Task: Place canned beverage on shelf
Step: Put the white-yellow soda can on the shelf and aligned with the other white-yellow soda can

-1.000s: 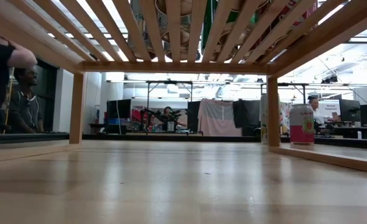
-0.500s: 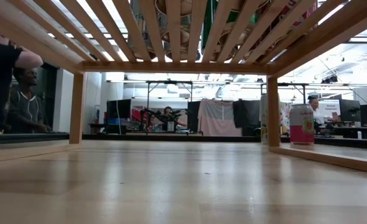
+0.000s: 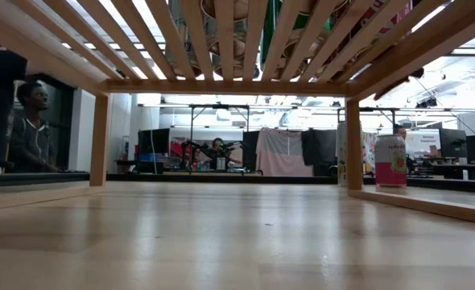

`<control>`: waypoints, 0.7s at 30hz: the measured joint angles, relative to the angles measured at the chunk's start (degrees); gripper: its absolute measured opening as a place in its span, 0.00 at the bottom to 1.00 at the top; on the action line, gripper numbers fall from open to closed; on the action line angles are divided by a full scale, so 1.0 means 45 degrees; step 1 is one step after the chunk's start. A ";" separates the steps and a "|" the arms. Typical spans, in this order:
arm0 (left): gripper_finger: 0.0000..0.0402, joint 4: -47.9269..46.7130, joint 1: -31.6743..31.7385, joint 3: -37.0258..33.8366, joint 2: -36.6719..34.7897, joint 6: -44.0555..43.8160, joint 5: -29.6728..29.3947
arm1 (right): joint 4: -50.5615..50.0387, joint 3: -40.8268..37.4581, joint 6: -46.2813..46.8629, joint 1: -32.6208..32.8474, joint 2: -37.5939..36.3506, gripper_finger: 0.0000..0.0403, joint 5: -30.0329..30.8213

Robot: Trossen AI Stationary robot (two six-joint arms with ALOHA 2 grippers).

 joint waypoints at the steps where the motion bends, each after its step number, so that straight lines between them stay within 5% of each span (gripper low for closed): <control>1: 1.00 -0.0001 0.0000 0.0004 0.0024 -0.0005 -0.0338 | 0.0141 -0.0008 -0.0522 -0.0444 0.0254 0.95 -0.0158; 10: 1.00 0.0010 0.0000 0.0000 0.0090 -0.0993 -0.2496 | 0.2426 -0.0008 -0.3613 -0.2890 0.2505 0.95 -0.2536; 21: 1.00 -0.0006 0.0000 0.0000 0.0094 -0.0041 -0.3204 | 0.2192 -0.0013 -0.3359 -0.2882 0.4121 0.95 -0.2607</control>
